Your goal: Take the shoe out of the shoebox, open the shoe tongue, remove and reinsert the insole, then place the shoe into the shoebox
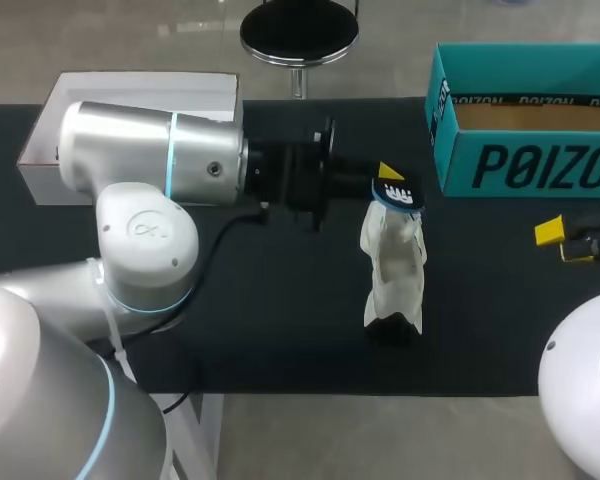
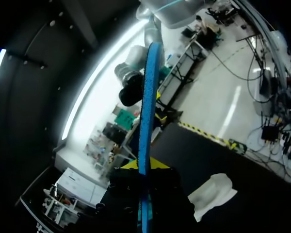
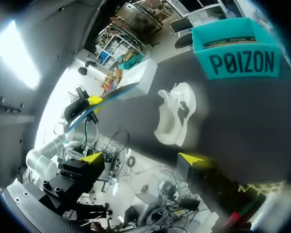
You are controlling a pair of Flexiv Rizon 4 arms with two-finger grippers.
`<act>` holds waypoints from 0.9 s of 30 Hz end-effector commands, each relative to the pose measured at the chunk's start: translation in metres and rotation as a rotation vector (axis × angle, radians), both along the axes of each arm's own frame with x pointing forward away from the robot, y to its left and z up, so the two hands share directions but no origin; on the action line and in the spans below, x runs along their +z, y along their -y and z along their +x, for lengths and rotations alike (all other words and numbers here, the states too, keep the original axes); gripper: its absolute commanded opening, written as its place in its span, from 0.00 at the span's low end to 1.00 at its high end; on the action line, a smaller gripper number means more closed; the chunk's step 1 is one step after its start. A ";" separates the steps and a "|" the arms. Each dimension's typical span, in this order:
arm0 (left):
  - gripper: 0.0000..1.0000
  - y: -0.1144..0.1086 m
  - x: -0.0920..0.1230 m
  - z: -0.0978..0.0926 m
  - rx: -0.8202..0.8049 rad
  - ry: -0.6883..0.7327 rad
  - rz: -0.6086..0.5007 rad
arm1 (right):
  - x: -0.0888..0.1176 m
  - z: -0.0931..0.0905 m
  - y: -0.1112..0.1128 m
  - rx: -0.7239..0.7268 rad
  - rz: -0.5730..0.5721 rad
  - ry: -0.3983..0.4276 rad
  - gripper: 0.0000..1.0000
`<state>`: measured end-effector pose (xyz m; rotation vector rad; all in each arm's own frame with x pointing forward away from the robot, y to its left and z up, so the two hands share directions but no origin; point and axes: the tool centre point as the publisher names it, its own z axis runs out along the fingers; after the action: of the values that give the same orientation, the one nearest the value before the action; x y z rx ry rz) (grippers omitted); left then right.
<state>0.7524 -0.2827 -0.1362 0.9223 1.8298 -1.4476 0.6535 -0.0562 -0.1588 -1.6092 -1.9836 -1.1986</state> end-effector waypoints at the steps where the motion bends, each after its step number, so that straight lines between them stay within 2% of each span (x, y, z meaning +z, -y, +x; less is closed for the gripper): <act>1: 0.00 0.004 0.002 -0.004 0.003 -0.006 0.022 | 0.027 -0.022 0.021 0.098 -0.211 0.062 1.00; 6: 0.00 0.007 0.002 -0.008 -0.005 -0.010 0.039 | 0.038 -0.026 0.030 0.127 -0.287 0.060 1.00; 14: 0.00 0.013 0.002 -0.010 -0.016 -0.028 0.053 | 0.038 -0.021 0.033 0.155 -0.281 0.110 1.00; 16: 0.00 0.014 0.001 -0.010 -0.016 -0.032 0.060 | 0.036 -0.018 0.032 0.128 -0.251 0.044 1.00; 21: 0.00 0.017 0.002 -0.010 0.000 -0.056 0.085 | 0.035 -0.017 0.032 0.141 -0.232 0.043 1.00; 27: 0.00 0.026 0.004 -0.032 -0.032 -0.098 0.125 | 0.035 -0.017 0.032 0.141 -0.232 0.043 1.00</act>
<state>0.7236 -0.3026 -0.1375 0.9558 1.9756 -1.4575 0.6451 -0.0880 -0.1253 -1.5119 -2.2877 -0.9820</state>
